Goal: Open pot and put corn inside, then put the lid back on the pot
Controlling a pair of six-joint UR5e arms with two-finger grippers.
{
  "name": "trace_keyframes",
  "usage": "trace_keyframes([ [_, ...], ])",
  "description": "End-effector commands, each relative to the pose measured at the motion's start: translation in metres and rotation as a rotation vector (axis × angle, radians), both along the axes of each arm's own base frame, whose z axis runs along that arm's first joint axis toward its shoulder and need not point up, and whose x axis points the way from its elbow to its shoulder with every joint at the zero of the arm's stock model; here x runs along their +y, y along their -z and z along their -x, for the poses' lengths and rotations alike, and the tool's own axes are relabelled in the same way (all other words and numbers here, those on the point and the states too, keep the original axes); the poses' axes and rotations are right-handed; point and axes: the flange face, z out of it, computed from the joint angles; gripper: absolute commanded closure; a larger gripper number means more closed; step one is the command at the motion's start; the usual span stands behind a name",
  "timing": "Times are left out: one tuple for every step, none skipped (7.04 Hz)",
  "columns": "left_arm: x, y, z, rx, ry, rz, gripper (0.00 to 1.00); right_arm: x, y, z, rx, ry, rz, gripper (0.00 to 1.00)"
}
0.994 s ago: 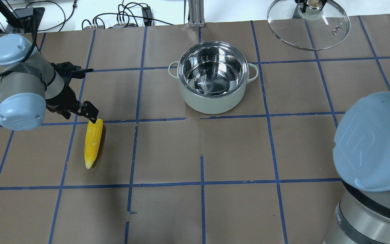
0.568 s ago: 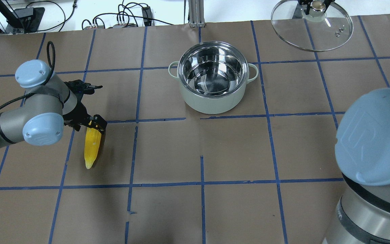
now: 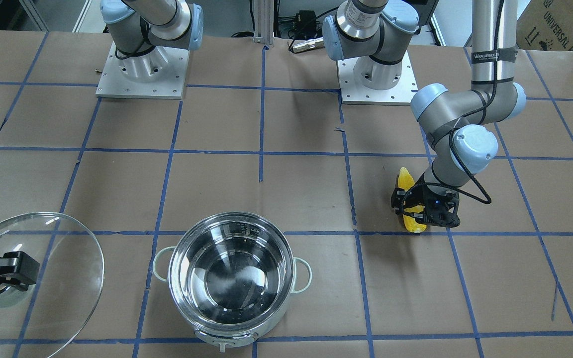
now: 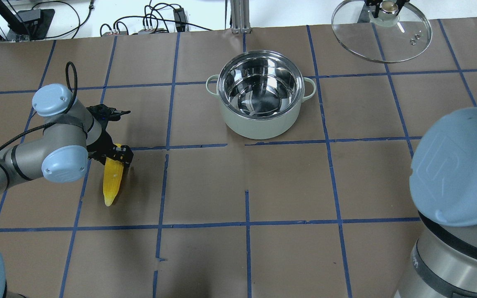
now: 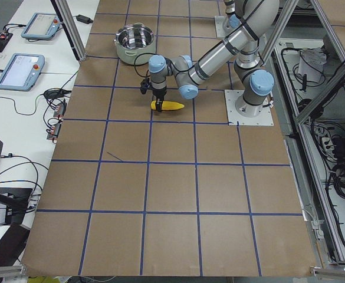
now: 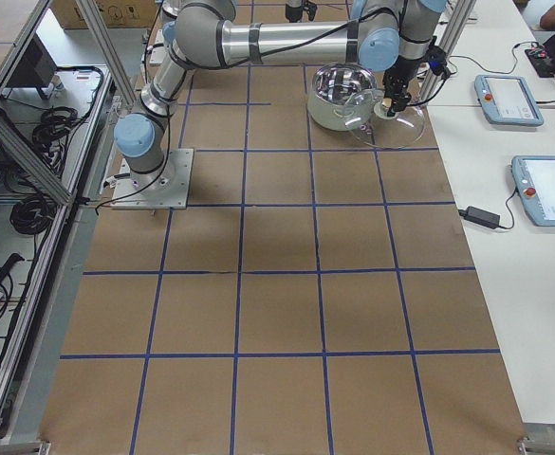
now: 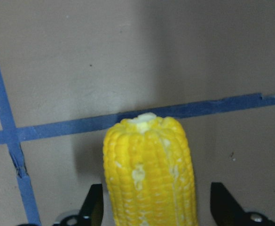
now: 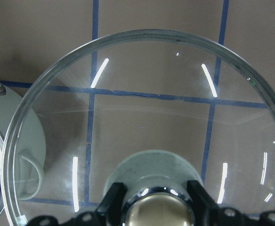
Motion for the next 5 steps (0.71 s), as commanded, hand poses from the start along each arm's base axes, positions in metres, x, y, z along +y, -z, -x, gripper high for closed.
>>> trace_keyframes([
  [-0.017, -0.028, 0.011, 0.0, -0.11, -0.014, 0.77, 0.0, 0.0, -0.001, 0.001, -0.002, 0.001, 0.88],
  [-0.035, -0.06, 0.03, 0.004, -0.092, -0.036, 0.8, -0.005, 0.008, -0.001, 0.0, -0.002, -0.003, 0.88],
  [-0.053, -0.09, 0.069, 0.01, -0.14, -0.04, 0.8, -0.006, 0.008, -0.002, 0.001, -0.004, 0.004, 0.88],
  [-0.071, -0.123, 0.112, 0.028, -0.155, -0.014, 0.8, -0.006, 0.008, -0.001, 0.003, -0.005, 0.004, 0.88],
  [-0.091, -0.163, 0.148, 0.065, -0.167, -0.009, 0.8, -0.006, 0.008, -0.001, 0.003, -0.004, 0.005, 0.88],
])
